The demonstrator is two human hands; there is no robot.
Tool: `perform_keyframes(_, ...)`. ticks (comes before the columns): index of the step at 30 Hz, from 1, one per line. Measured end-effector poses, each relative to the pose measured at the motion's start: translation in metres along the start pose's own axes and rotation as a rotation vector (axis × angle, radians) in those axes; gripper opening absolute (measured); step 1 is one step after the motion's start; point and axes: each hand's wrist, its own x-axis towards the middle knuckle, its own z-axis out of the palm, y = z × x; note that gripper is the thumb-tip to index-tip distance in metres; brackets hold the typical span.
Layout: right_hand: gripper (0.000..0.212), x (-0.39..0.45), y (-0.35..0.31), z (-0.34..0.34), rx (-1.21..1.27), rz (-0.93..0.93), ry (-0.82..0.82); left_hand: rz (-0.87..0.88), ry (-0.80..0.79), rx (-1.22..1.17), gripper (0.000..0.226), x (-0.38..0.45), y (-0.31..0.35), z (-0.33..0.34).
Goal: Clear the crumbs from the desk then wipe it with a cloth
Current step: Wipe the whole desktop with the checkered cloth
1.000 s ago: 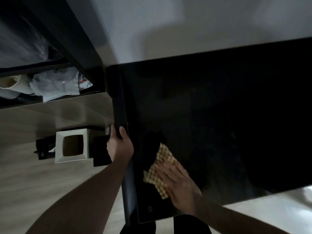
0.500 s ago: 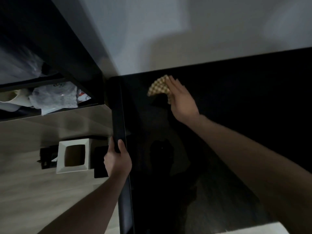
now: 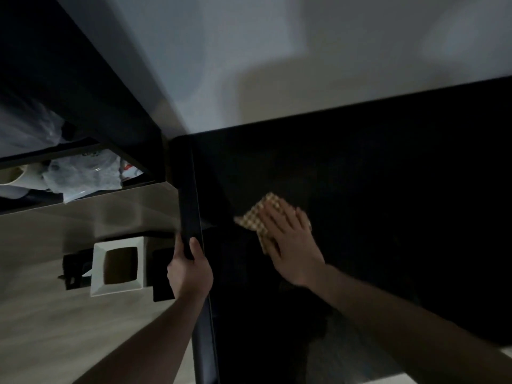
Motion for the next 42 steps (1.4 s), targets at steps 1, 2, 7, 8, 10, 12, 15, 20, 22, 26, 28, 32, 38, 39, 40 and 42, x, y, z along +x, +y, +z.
perform_keyframes(1, 0.059, -0.027, -0.004, 0.001, 0.022, -0.009, -0.024, -0.008, 0.001, -0.003, 0.055, -0.001, 0.001, 0.000)
perform_keyframes(2, 0.059, -0.053, -0.008, 0.002, 0.029, -0.017, -0.043, -0.008, 0.004, -0.006, 0.054, -0.001, 0.001, -0.001)
perform_keyframes(7, 0.073, -0.157, -0.014, 0.013, 0.129, -0.094, -0.118, 0.004, 0.010, -0.005, 0.055, -0.002, 0.000, -0.002)
perform_keyframes(8, 0.081, -0.167, -0.011, 0.012, 0.146, -0.116, -0.117, 0.004, 0.009, -0.006, 0.055, -0.002, 0.000, -0.001)
perform_keyframes(10, 0.087, -0.170, -0.002, 0.006, 0.242, -0.131, -0.106, 0.005, 0.011, 0.004, 0.055, -0.003, 0.000, -0.001)
perform_keyframes(12, 0.067, -0.152, 0.003, -0.008, 0.428, -0.056, -0.055, 0.021, 0.015, 0.004, 0.054, -0.004, 0.001, -0.002)
perform_keyframes(15, 0.048, -0.093, 0.026, -0.035, 0.451, 0.049, 0.111, 0.031, 0.009, 0.005, 0.054, -0.003, -0.002, -0.001)
perform_keyframes(20, 0.059, 0.044, 0.093, -0.073, 0.281, 0.081, 0.231, 0.047, 0.019, 0.012, 0.052, -0.003, -0.001, 0.000)
perform_keyframes(22, 0.061, 0.090, 0.116, -0.082, 0.169, 0.146, 0.198, 0.050, 0.017, 0.013, 0.052, -0.005, 0.004, 0.000)
perform_keyframes(26, 0.060, 0.143, 0.139, -0.080, -0.027, 0.264, -0.005, 0.047, 0.036, 0.010, 0.048, -0.006, 0.007, 0.001)
perform_keyframes(28, 0.063, 0.146, 0.137, -0.075, -0.084, 0.276, -0.024, 0.046, 0.054, 0.026, 0.047, -0.002, 0.004, 0.005)
perform_keyframes(32, 0.066, 0.121, 0.132, -0.061, -0.122, 0.137, 0.039, 0.036, 0.076, 0.054, 0.051, 0.005, -0.006, 0.008)
perform_keyframes(38, 0.065, 0.044, 0.129, -0.043, -0.167, -0.092, 0.010, 0.020, 0.119, 0.089, 0.051, 0.005, -0.002, 0.010)
perform_keyframes(39, 0.067, 0.027, 0.127, -0.041, -0.167, -0.141, -0.018, 0.020, 0.134, 0.103, 0.055, 0.003, -0.002, 0.010)
perform_keyframes(40, 0.070, 0.008, 0.126, -0.039, -0.161, -0.188, -0.048, 0.019, 0.148, 0.116, 0.058, 0.002, -0.002, 0.010)
perform_keyframes(42, 0.079, -0.037, 0.118, -0.035, -0.160, -0.290, -0.114, 0.008, 0.164, 0.144, 0.058, 0.000, -0.001, 0.010)
